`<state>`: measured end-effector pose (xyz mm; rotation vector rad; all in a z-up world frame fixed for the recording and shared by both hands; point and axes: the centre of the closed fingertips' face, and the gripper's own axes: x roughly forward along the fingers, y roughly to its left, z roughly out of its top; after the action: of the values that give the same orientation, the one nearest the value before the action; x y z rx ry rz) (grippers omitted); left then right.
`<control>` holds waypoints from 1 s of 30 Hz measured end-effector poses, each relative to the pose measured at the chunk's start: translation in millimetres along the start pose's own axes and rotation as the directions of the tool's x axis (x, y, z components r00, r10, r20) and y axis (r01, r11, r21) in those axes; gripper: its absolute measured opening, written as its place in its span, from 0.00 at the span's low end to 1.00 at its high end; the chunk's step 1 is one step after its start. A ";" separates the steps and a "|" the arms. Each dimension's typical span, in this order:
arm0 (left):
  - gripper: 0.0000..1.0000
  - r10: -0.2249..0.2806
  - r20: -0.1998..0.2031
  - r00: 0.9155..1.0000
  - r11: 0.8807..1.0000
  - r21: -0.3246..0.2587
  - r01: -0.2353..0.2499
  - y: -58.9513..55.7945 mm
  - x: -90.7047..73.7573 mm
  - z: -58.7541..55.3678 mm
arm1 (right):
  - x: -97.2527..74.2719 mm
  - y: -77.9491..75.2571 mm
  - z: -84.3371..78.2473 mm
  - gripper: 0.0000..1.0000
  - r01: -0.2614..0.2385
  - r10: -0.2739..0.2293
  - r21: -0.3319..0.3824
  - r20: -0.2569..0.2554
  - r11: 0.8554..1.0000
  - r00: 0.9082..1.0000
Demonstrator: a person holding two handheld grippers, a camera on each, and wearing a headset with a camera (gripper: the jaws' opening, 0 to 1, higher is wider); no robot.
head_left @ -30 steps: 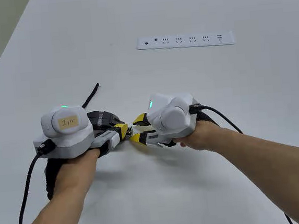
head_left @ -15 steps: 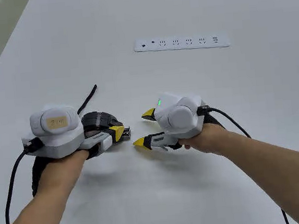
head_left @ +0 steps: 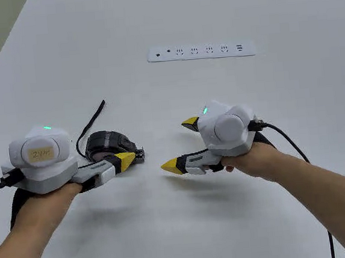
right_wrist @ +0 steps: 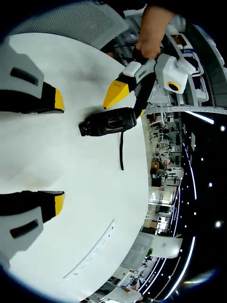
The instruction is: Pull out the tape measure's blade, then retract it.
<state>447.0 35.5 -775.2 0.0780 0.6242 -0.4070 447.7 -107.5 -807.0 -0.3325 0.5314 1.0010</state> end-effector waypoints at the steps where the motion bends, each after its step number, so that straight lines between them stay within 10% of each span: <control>1: 0.85 -0.009 0.004 1.000 1.000 0.011 0.009 -1.0 -1.1 1.0 | -3.3 -1.6 -0.8 0.68 0.008 -0.008 0.007 0.002 1.000 1.000; 30: 0.99 -0.187 0.035 0.982 0.969 0.170 0.178 -16.4 -19.7 10.0 | -83.9 -13.5 -5.5 1.00 0.131 -0.142 0.115 0.091 0.985 0.986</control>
<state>431.7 25.3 -754.7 0.1698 0.5479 -0.6375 421.8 -176.2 -763.9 -0.2179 0.4653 0.8478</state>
